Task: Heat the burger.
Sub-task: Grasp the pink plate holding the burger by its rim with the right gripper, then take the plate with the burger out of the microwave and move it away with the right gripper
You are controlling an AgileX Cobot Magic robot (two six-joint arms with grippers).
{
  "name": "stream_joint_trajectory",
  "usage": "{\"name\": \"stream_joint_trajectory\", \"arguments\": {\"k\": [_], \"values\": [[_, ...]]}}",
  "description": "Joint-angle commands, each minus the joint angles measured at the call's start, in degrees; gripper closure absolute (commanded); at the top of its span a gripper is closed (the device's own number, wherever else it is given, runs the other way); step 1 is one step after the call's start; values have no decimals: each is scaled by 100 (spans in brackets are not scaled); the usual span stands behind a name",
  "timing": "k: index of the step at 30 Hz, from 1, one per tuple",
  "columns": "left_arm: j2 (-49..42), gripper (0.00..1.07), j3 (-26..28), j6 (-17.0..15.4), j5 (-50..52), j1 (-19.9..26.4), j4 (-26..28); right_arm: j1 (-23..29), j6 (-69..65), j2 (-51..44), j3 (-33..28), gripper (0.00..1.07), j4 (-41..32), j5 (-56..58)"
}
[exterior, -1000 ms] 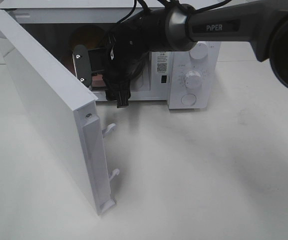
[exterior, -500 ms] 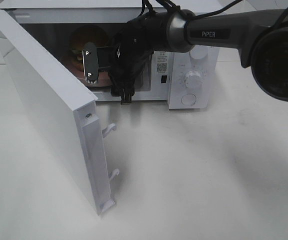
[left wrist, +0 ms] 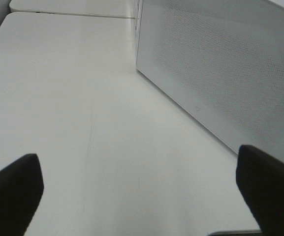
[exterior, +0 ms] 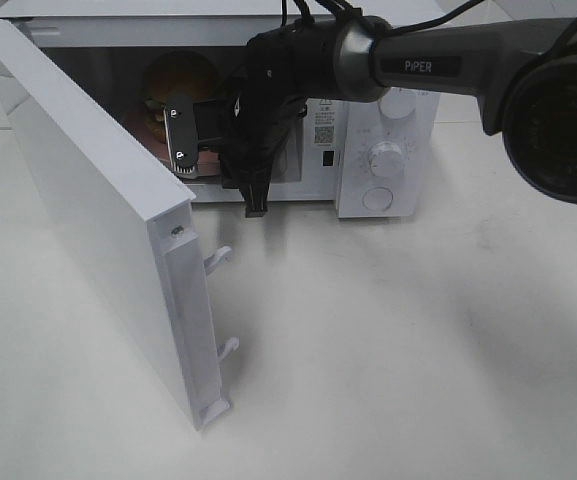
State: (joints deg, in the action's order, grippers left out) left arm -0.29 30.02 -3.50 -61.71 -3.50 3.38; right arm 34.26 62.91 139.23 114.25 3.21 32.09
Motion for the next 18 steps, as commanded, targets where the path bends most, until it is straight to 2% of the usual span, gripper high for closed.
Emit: {"name": "stream_joint_trajectory", "arguments": {"k": [1, 5, 9, 13, 18], "values": [[-29, 7, -34, 11, 52, 6, 46, -17, 149, -6, 69, 107, 183, -332], [-29, 7, -34, 11, 52, 6, 46, -11, 447, -52, 63, 107, 143, -166], [-29, 7, -34, 11, 52, 6, 46, 6, 1232, -172, 63, 107, -413, 155], [-29, 7, -34, 11, 52, 6, 46, 6, 1392, -264, 46, 107, -413, 235], [-29, 7, -34, 11, 52, 6, 46, 11, 1599, -476, -344, 107, -395, 132]]}}
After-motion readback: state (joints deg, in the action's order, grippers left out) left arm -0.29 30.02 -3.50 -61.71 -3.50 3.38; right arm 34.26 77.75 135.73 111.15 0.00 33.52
